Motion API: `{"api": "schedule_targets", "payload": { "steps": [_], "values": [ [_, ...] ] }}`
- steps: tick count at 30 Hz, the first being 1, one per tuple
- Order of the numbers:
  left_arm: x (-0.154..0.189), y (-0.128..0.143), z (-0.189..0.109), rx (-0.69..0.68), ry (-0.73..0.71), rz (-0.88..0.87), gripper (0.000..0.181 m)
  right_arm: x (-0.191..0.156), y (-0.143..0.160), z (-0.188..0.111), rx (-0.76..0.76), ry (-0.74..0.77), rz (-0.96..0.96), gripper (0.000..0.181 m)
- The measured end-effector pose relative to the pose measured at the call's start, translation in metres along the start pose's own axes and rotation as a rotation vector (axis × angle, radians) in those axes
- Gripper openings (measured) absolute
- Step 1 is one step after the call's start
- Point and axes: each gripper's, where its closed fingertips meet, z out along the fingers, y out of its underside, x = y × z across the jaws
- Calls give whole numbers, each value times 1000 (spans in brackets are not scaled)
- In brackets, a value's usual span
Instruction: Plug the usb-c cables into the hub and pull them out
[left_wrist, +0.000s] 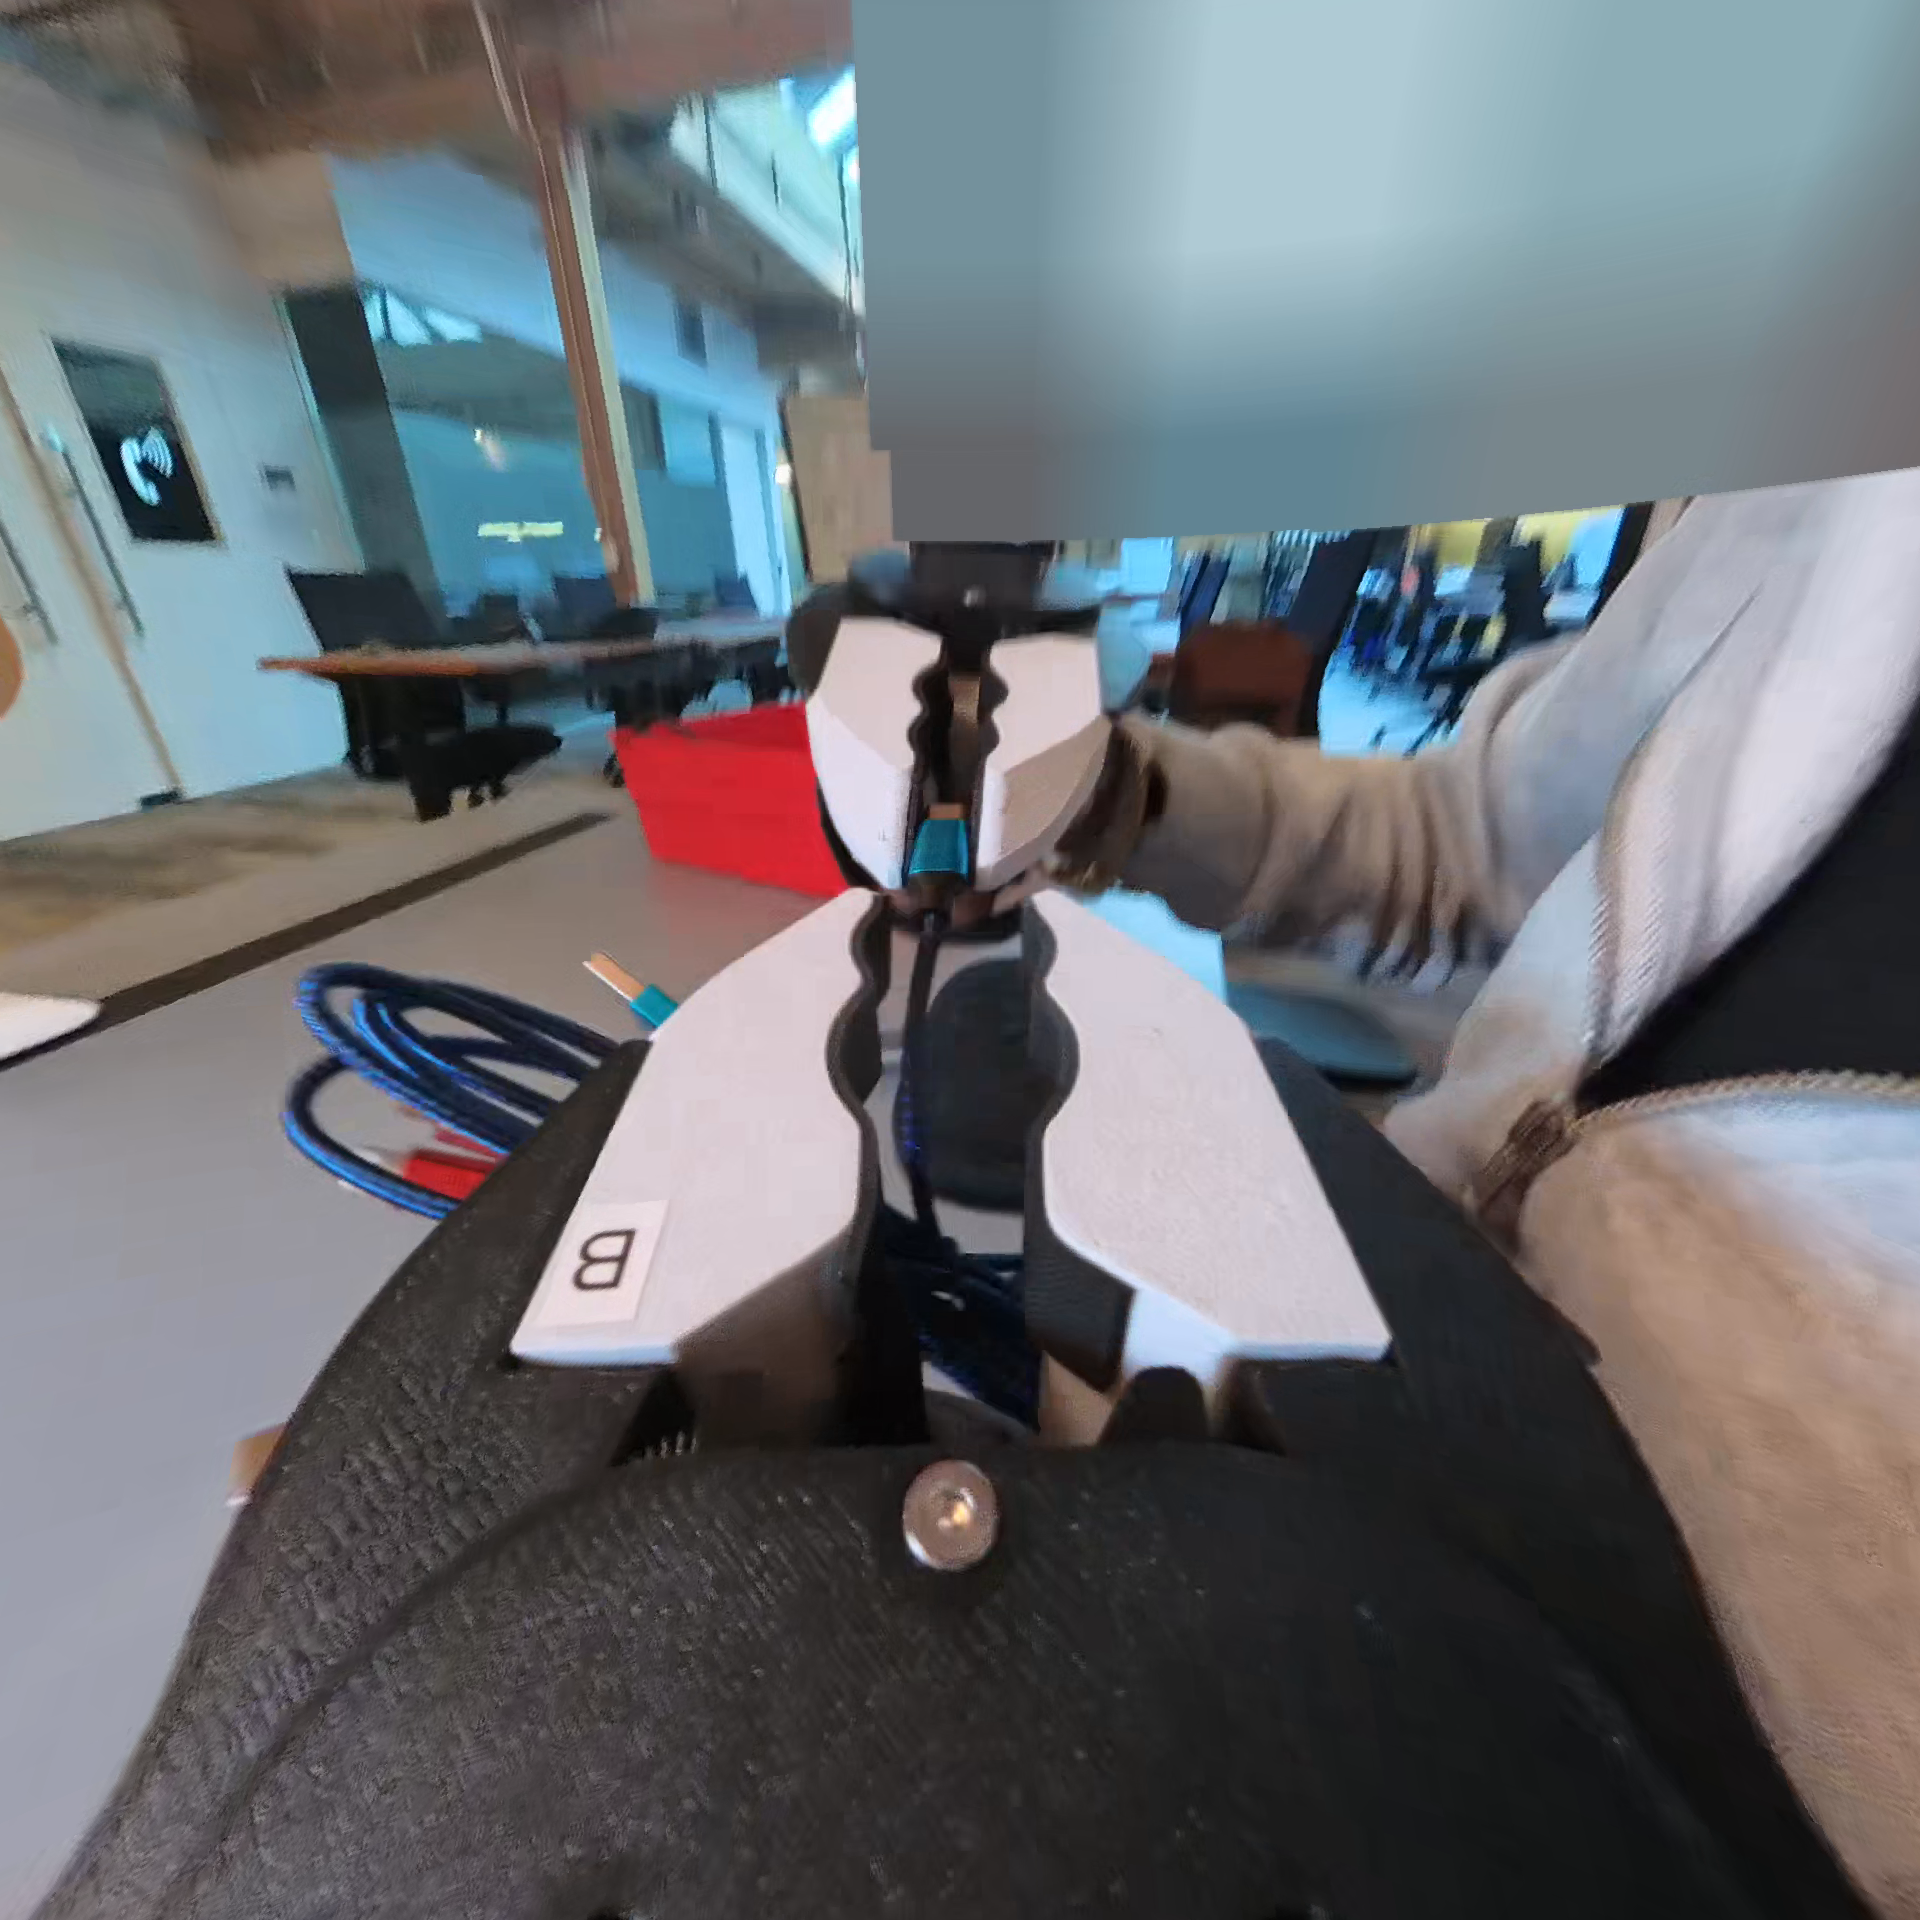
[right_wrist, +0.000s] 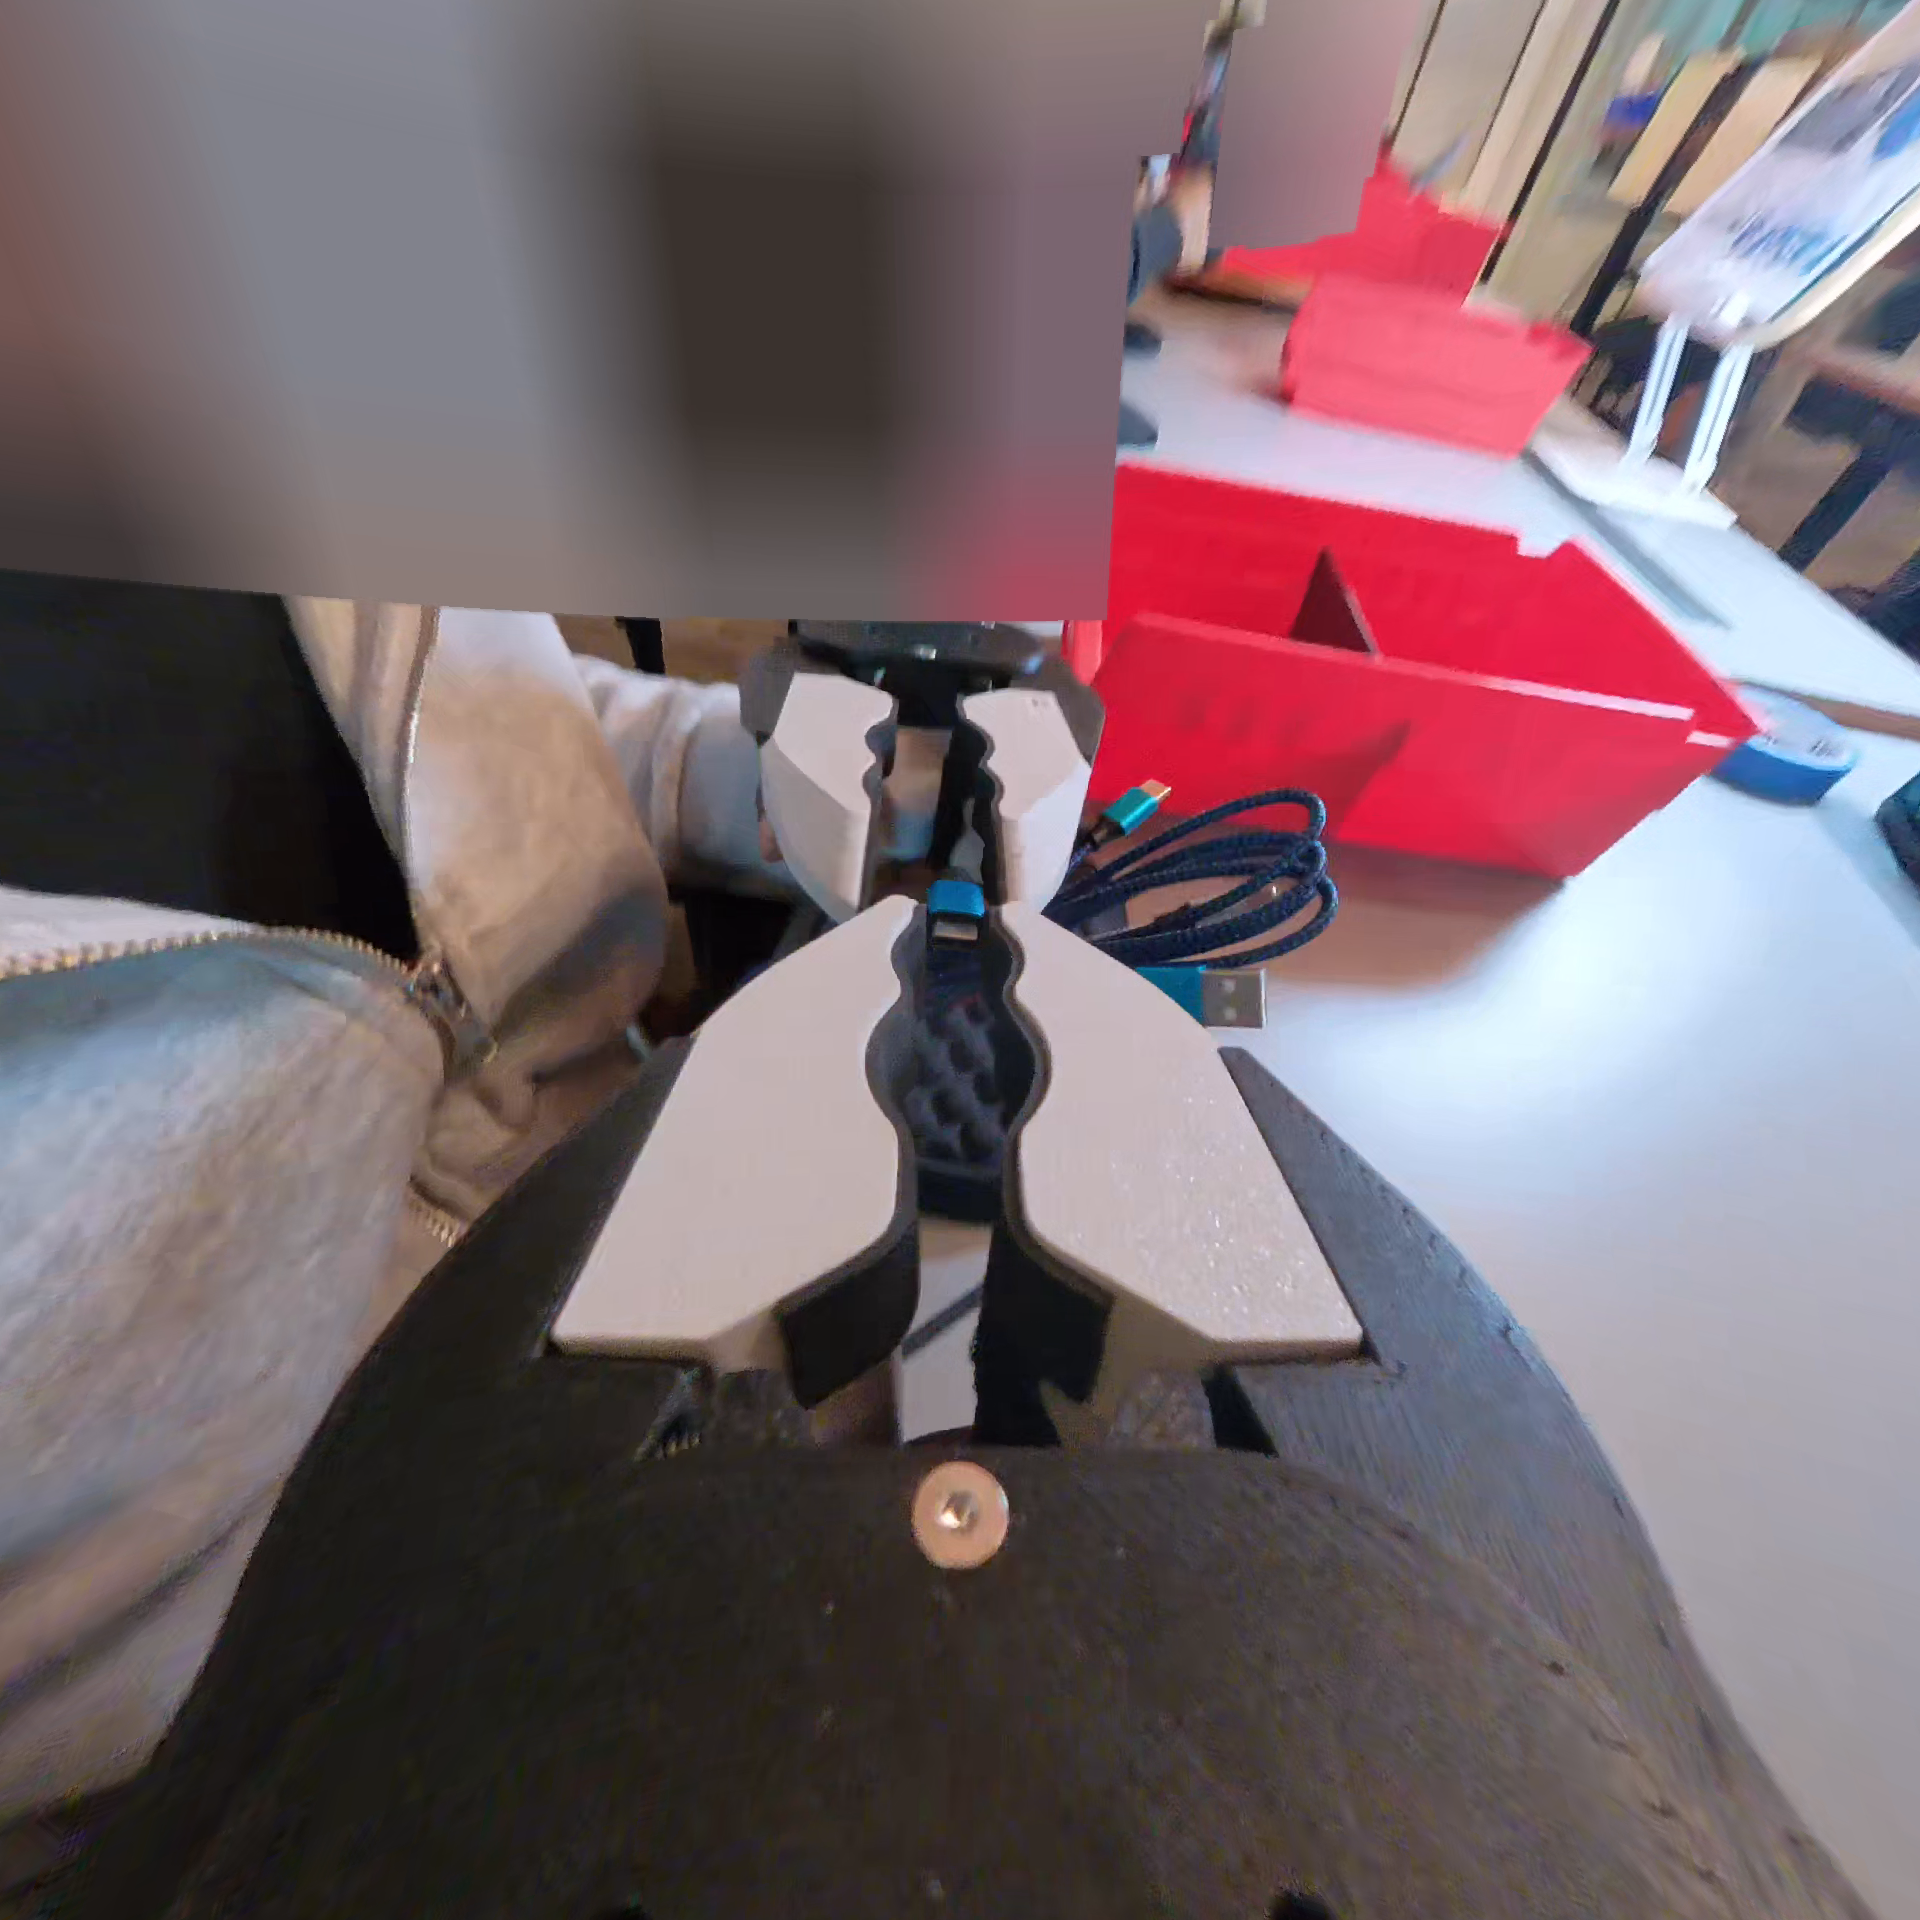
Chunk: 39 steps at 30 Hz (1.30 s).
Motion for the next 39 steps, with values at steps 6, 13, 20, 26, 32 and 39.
{"api": "schedule_targets", "payload": {
  "steps": [6, 13, 20, 26, 32, 39],
  "values": [
    [-2, -14, -2, 104, -39, -67, 26, 0, -17, 9, 210, 2, 50, 9],
    [-4, -34, -12, 319, -28, -170, 14, 3, -28, 7, 427, 58, 119, 9],
    [-5, -35, -10, 361, -30, -209, 13, 3, -28, 7, 507, 88, 148, 9],
    [-3, -37, -12, 382, -3, -224, 10, 1, -30, 9, 495, 82, 137, 9],
    [-2, -20, -14, 211, -15, -114, 9, 1, -15, 8, 311, 38, 172, 14],
    [-4, -2, -11, 75, -38, -44, 8, 2, -9, 0, 123, 27, 159, 18]
  ]
}}
